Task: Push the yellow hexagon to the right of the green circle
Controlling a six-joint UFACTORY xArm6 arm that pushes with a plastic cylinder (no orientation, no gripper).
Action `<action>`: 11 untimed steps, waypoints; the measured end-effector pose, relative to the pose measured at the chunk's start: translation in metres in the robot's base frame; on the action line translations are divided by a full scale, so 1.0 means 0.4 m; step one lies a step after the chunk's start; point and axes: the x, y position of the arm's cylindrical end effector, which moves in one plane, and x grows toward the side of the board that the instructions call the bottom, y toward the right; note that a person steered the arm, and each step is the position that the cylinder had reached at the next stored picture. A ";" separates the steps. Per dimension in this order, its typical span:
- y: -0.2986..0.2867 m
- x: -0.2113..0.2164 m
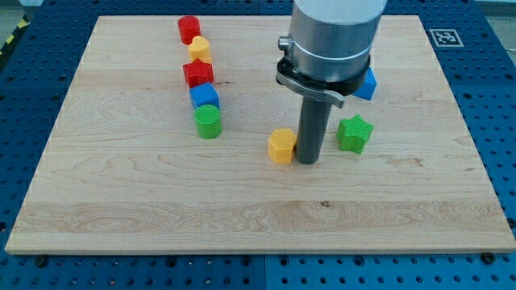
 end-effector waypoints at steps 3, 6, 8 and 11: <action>-0.059 0.052; -0.139 0.036; -0.148 0.030; -0.147 -0.015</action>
